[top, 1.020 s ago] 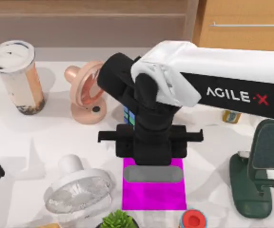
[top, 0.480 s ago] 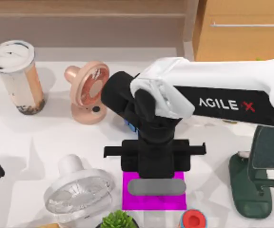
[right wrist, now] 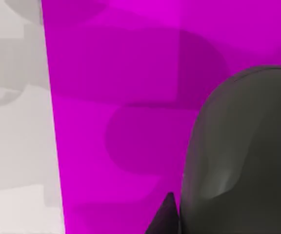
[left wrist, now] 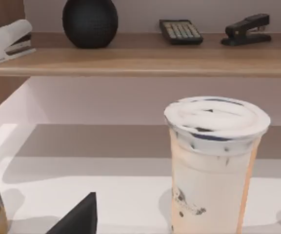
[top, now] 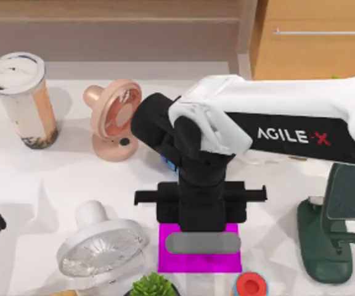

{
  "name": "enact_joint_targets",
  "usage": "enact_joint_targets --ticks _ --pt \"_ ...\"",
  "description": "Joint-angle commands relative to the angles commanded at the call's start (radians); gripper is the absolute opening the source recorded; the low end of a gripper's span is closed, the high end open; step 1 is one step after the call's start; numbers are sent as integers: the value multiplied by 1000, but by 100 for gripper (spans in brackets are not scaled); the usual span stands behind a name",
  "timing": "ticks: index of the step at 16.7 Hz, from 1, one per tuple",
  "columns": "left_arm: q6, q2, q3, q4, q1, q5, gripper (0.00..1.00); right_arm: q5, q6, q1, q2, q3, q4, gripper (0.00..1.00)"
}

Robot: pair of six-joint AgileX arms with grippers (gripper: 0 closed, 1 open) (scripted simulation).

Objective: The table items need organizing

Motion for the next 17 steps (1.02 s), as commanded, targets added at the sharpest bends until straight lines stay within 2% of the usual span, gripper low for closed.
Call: enact_joint_targets --ticks 8,17 --pt "0 0 0 0 0 0 100 0 0 0 0 0 0 98" --pt "0 0 0 0 0 0 100 0 0 -1 0 0 0 100"
